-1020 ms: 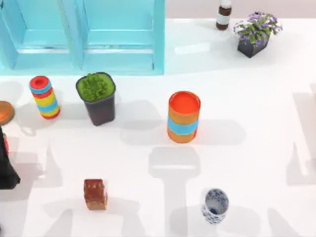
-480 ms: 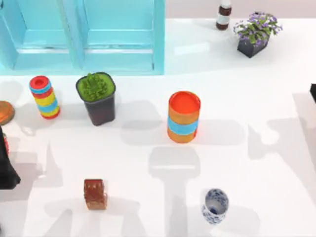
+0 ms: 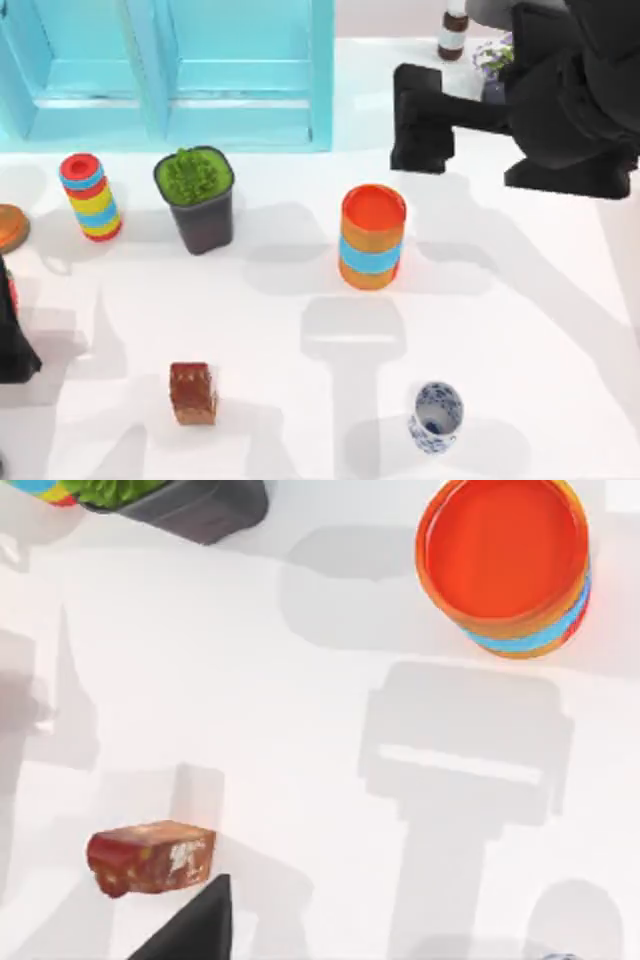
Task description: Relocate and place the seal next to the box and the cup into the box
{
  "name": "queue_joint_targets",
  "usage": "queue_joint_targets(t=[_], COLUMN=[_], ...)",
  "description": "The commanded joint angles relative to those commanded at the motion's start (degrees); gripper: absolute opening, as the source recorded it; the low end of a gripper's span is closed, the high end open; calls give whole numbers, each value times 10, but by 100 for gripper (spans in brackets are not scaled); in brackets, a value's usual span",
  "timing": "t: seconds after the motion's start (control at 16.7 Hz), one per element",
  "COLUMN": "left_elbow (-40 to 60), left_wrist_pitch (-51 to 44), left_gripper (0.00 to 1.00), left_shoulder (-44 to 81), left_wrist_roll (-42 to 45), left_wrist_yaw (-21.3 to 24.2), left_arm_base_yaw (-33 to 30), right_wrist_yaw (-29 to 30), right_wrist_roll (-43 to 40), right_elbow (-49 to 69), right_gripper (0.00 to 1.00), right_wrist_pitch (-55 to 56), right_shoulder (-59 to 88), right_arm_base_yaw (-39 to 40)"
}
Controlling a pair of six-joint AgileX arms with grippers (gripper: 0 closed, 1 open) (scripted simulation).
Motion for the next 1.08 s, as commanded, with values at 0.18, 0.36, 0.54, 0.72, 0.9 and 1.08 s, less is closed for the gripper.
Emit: queue_joint_targets(t=[0.18, 0.36, 0.54, 0.72, 0.9, 1.08], left_elbow=[0, 0, 0, 0, 0, 0], left_wrist_pitch=[0, 0, 0, 0, 0, 0], left_gripper=[100, 100, 100, 100, 100, 100], left_shoulder=[0, 0, 0, 0, 0, 0], left_wrist_roll=[0, 0, 0, 0, 0, 0], left_wrist_yaw=[0, 0, 0, 0, 0, 0], left_arm_base_yaw=[0, 0, 0, 0, 0, 0], right_wrist_yaw=[4, 13, 24, 36, 48, 54], right_wrist_roll=[69, 134, 191, 236, 268, 284], right_elbow=[178, 352, 514, 651, 752, 804], right_gripper=[100, 100, 100, 100, 100, 100], right_wrist_pitch=[-112, -211, -295, -357, -398, -418], right_shoulder=[178, 341, 483, 594, 669, 706], right_arm_base_yaw=[65, 123, 172, 209, 233, 245])
